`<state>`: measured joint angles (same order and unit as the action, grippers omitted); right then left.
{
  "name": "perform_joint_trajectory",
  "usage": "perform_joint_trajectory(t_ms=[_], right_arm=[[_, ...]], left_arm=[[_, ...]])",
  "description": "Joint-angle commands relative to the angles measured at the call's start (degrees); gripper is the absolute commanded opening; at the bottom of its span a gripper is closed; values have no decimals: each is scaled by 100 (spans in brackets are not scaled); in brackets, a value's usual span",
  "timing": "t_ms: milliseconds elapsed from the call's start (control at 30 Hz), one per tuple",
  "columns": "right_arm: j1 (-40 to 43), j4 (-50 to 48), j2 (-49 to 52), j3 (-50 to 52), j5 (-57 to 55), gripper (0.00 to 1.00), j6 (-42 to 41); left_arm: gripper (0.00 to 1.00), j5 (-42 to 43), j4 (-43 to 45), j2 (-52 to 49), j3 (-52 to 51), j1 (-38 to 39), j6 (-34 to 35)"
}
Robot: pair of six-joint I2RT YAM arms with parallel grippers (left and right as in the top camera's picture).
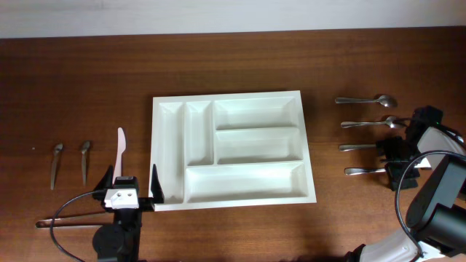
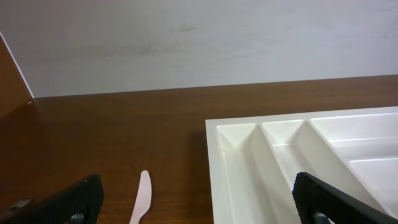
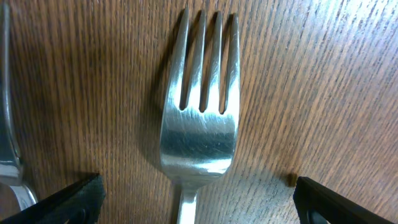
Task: Pack container
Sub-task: 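Lower the right gripper onto the lower fork and close on it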
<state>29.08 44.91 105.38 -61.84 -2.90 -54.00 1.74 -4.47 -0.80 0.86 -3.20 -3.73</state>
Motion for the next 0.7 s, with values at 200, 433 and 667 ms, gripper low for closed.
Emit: perform_joint_trajectory(t_ms=[200,433,667], right_arm=[[-20,-66,87,409,74,99,-31],[-20,-149,87,575,76,99,-31],[-20,-192,87,656,76,99,-31]], left_arm=[[99,46,-4,46,-35,-33,-109],[99,46,-4,46,-35,-33,-109],[99,46,-4,46,-35,-33,-109]])
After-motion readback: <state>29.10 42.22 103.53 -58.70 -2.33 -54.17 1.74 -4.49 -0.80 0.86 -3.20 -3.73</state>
